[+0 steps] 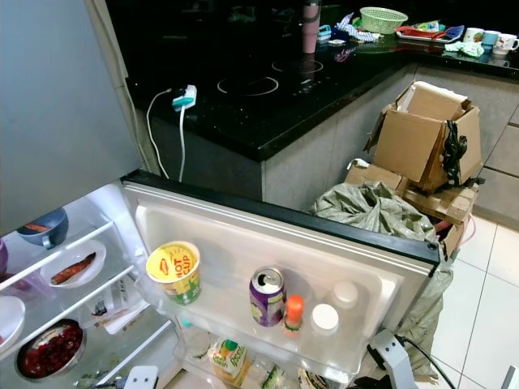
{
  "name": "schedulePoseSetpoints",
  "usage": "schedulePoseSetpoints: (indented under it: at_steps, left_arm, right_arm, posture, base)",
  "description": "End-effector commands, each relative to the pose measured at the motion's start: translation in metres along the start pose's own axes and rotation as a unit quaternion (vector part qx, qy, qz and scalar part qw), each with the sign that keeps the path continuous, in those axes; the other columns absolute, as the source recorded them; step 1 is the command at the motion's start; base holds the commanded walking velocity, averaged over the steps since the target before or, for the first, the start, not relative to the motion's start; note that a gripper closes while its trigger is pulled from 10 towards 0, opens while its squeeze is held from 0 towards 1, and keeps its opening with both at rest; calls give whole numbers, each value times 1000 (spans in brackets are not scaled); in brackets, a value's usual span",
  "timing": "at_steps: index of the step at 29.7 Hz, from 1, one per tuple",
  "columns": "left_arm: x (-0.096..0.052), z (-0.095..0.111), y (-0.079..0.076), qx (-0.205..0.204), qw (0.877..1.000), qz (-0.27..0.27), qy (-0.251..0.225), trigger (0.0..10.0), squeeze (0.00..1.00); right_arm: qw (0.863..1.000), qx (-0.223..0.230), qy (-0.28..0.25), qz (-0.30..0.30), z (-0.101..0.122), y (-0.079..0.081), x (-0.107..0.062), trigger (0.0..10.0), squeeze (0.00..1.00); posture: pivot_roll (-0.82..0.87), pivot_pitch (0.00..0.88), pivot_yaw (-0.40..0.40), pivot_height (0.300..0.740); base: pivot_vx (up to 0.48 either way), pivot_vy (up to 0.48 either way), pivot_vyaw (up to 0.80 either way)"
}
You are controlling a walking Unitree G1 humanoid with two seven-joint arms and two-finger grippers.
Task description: Restocking fridge
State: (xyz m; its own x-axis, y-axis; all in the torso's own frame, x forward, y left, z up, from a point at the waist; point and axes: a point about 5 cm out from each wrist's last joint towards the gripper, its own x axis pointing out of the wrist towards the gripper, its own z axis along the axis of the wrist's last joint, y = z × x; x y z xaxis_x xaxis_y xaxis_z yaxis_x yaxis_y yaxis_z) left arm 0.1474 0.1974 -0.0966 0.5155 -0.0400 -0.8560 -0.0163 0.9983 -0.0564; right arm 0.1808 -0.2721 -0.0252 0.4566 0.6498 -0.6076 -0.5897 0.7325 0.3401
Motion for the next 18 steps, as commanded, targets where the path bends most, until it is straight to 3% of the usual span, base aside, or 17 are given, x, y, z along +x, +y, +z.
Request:
schedulePoseSetpoints:
  at_steps: [1,3,6,9,13,18]
  left_arm:
    - [-3,-1,14,-19,1000,17,-6,10000,0]
    - [-4,-1,17,-24,1000,19,-8,10000,0]
    - [-5,0,22,-31,999,14,-10,10000,0]
    - [-6,1,24,-31,999,13,-11,10000,0]
    - [-7,5,33,-31,999,19,-18,10000,0]
    - [-8,7,35,-29,999,19,-19,10000,0]
  right_arm:
    - [1000,-9,-19,19,14,-10,-25,10000,0]
    - [999,-10,-26,18,18,-14,-33,10000,0]
    - [996,-40,-75,7,46,-22,-59,10000,0]
    - [995,-54,-85,5,54,-24,-67,10000,0]
    - [985,-121,-122,17,84,-13,-92,10000,0]
    - [978,-147,-144,20,98,-6,-100,10000,0]
  posture:
    - [-49,0,29,740]
    - [-47,0,32,740]
    - [-42,0,41,740]
    - [-42,0,41,740]
    - [-37,0,59,740]
    - [-36,0,68,740]
  base:
    - [0,0,0]
    - [0,0,0]
    - [0,0,0]
    - [0,0,0]
    - [0,0,0]
    - [0,0,0]
